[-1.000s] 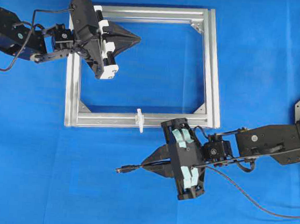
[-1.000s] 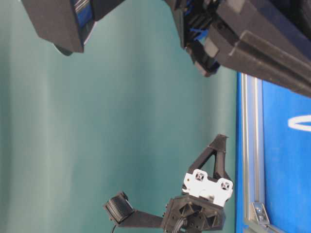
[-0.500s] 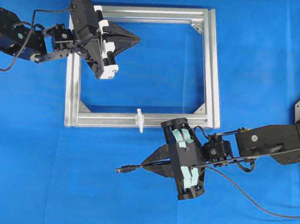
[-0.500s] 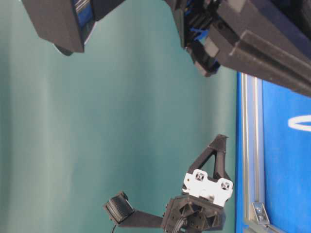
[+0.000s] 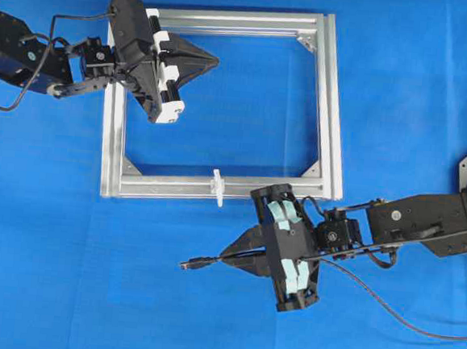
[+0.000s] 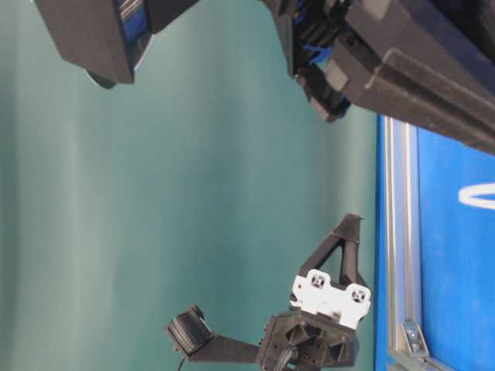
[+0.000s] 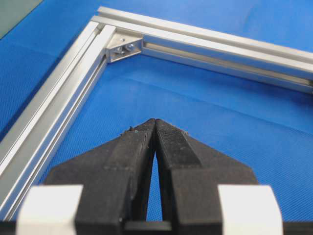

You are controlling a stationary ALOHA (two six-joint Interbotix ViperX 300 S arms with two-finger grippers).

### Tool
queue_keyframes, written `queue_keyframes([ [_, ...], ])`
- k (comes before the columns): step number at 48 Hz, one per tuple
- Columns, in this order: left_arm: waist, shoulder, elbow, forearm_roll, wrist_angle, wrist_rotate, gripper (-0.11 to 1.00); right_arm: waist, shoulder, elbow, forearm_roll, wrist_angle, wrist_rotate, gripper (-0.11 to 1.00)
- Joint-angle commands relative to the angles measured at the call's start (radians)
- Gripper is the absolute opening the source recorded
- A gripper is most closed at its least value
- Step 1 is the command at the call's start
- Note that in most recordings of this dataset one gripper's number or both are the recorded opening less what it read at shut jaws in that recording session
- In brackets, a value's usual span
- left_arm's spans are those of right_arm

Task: Insert the wire through the string loop located in the center.
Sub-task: 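Lift the cable with the right gripper and carry it toward the zip-tie loop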

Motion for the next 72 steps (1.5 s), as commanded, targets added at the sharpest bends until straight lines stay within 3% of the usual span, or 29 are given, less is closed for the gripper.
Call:
queue_keyframes([
  [1, 0.002, -0.034, -0.006, 0.003, -0.005, 0.000, 0.00, 0.003, -0.029, -0.017, -0.002, 0.000, 0.003, -0.02],
  [13, 0.002, -0.032, -0.006, 0.002, -0.005, 0.000, 0.00, 0.005, -0.069, 0.035, 0.002, 0.020, 0.006, -0.02],
  [35, 0.002, -0.032, -0.006, 0.002, -0.005, -0.002, 0.00, 0.003, -0.252, 0.230, 0.009, 0.034, 0.012, -0.02],
  [50, 0.002, -0.032, -0.005, 0.002, -0.005, 0.000, 0.00, -0.005, -0.253, 0.233, 0.012, 0.034, 0.012, -0.02],
  [72, 0.002, -0.032, -0.005, 0.002, -0.005, 0.000, 0.00, -0.164, -0.232, 0.241, 0.014, 0.034, 0.012, -0.02],
])
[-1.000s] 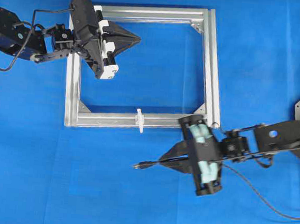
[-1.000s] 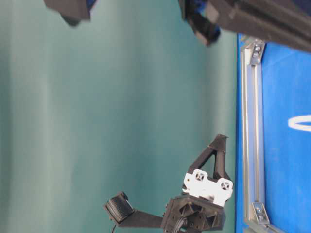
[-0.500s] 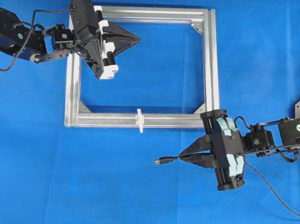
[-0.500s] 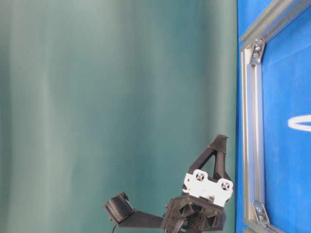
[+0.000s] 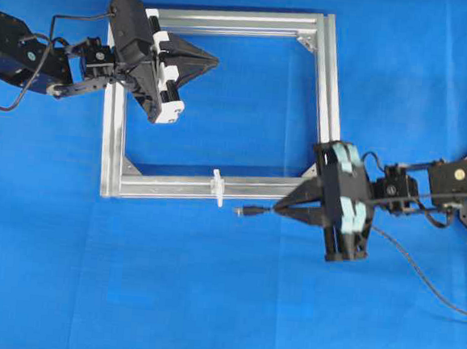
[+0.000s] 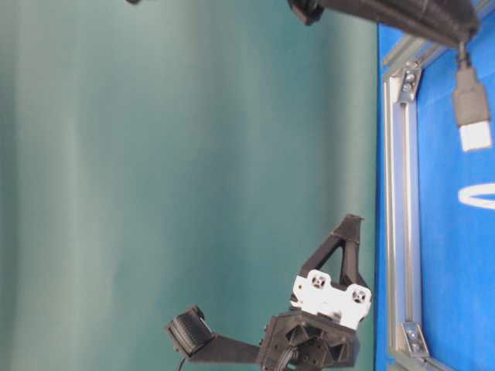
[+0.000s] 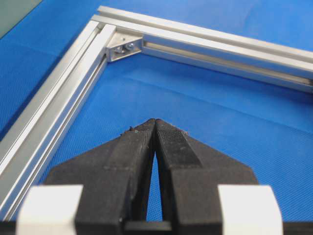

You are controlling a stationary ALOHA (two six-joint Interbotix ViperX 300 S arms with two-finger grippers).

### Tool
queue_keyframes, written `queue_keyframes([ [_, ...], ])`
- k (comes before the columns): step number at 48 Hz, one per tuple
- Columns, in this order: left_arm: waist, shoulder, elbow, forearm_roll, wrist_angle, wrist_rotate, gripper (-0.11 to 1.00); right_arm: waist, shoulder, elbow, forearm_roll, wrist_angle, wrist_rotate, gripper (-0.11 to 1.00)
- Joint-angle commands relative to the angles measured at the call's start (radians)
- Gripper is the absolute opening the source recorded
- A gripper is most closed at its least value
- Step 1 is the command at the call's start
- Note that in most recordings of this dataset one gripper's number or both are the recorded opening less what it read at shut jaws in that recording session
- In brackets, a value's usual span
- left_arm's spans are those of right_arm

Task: Insert the wire through the string loop located in the center.
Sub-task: 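Lift the cable with the right gripper and carry it toward the zip-tie loop, then push the USB plug up through the white zip-tie loop with the right gripper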

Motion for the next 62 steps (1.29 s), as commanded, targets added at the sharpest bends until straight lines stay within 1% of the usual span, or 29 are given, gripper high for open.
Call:
queue_keyframes([
  [1, 0.002, -0.034, -0.008, 0.002, -0.005, 0.000, 0.00, -0.026, -0.003, -0.008, 0.002, -0.003, 0.002, -0.02],
  [7, 0.002, -0.034, -0.008, 0.002, -0.005, 0.000, 0.00, -0.051, 0.005, -0.008, 0.003, -0.005, 0.002, -0.02],
  [13, 0.002, -0.034, -0.008, 0.003, -0.005, 0.000, 0.00, -0.058, 0.006, -0.008, 0.003, -0.006, 0.002, -0.02],
  [62, 0.002, -0.034, -0.006, 0.003, -0.005, -0.002, 0.00, -0.058, 0.012, -0.008, 0.002, -0.008, 0.000, -0.02],
])
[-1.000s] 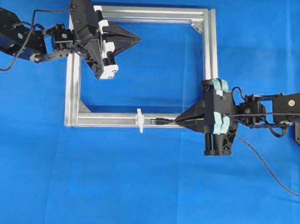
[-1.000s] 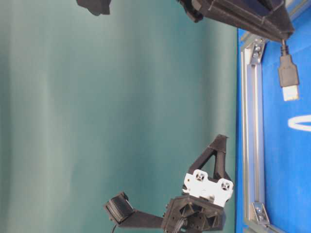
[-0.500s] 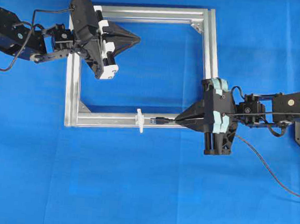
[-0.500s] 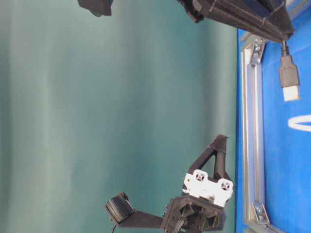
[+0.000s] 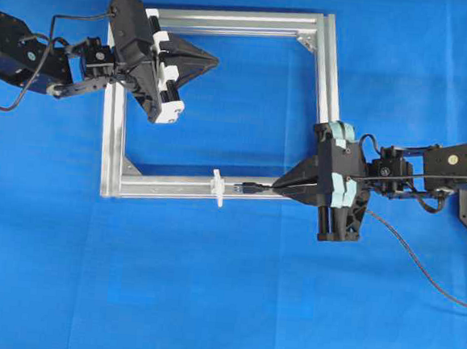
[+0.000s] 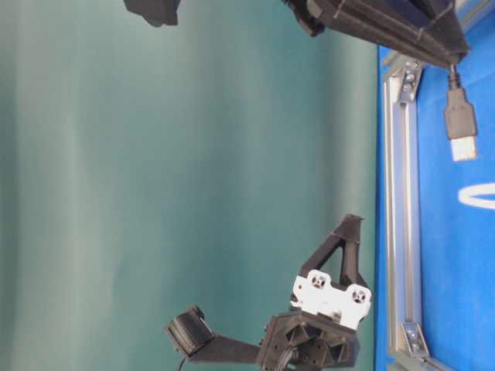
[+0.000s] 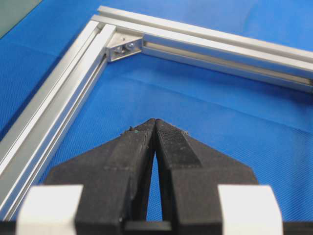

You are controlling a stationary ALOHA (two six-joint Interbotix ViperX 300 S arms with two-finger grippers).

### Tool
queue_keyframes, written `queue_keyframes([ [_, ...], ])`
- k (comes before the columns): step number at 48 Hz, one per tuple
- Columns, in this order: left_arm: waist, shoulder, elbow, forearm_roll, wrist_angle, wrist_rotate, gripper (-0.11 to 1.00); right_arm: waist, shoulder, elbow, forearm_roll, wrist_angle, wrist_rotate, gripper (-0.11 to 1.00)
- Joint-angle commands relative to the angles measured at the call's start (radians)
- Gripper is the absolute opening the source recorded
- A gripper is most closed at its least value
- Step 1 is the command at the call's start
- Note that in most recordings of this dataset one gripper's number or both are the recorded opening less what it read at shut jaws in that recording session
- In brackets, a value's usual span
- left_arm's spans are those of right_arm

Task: Insert the wire through the string loop located in the center.
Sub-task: 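Push the USB plug up through the white zip-tie loop with the right gripper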

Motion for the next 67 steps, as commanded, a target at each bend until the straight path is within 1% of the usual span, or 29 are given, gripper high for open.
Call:
queue_keyframes([
  [1, 0.002, -0.035, -0.006, 0.002, -0.005, -0.002, 0.00, -0.002, -0.006, -0.008, 0.002, -0.006, 0.000, -0.02],
  [58, 0.002, -0.034, -0.006, 0.003, -0.005, -0.002, 0.00, -0.002, -0.006, -0.009, 0.002, -0.006, 0.000, -0.02],
  [67, 0.002, -0.034, -0.008, 0.002, -0.005, -0.002, 0.00, -0.003, 0.012, -0.020, 0.002, -0.006, 0.002, -0.02],
])
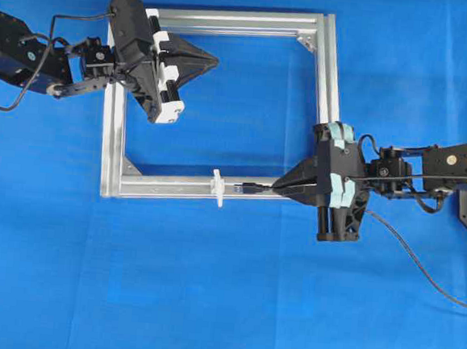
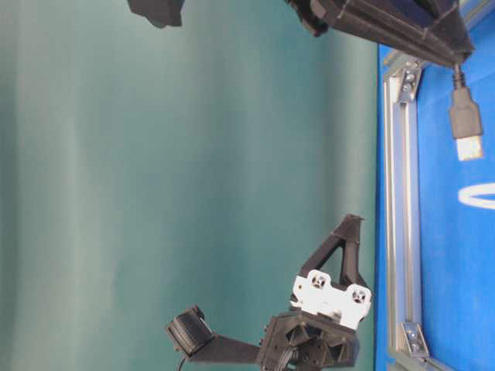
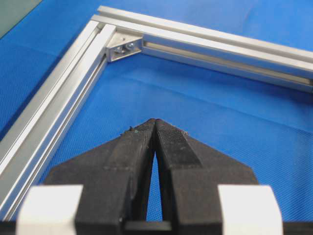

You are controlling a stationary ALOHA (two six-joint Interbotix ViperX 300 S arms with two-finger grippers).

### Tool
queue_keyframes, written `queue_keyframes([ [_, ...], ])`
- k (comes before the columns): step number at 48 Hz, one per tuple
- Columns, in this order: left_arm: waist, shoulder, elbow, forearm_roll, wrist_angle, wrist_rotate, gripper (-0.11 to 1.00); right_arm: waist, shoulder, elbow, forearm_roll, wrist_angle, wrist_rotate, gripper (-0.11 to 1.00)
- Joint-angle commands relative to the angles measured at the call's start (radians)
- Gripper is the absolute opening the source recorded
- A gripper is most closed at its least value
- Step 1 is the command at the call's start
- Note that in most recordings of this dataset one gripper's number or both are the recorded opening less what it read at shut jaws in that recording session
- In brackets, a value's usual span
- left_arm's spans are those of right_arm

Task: Insert the wire through the string loop located in the center.
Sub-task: 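Push the USB plug up through the white zip-tie loop with the right gripper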

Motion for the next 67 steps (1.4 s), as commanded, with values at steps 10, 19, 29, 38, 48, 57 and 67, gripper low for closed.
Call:
queue_keyframes([
  [10, 0.002, -0.034, -0.008, 0.003, -0.005, -0.002, 0.00, -0.003, 0.054, -0.069, 0.002, -0.008, 0.000, -0.02],
  [19, 0.002, -0.034, -0.008, 0.005, -0.005, -0.002, 0.00, -0.002, 0.120, -0.141, 0.000, -0.009, -0.002, -0.02],
  [29, 0.002, -0.034, -0.006, 0.003, -0.005, 0.002, 0.00, -0.002, 0.178, -0.207, -0.002, -0.008, -0.003, -0.02],
  [38, 0.002, -0.034, -0.008, 0.005, -0.005, 0.003, 0.00, -0.003, 0.206, -0.244, -0.003, -0.008, -0.005, -0.02],
  [48, 0.002, -0.034, -0.006, 0.005, -0.006, 0.003, 0.00, -0.003, 0.212, -0.253, -0.003, -0.009, -0.003, -0.02],
  [57, 0.002, -0.041, 0.006, 0.005, -0.009, -0.005, 0.00, -0.003, 0.210, -0.253, -0.003, -0.008, -0.005, -0.02],
  [67, -0.048, -0.066, 0.041, 0.005, -0.009, -0.006, 0.00, -0.003, 0.210, -0.252, -0.003, -0.009, -0.005, -0.02],
])
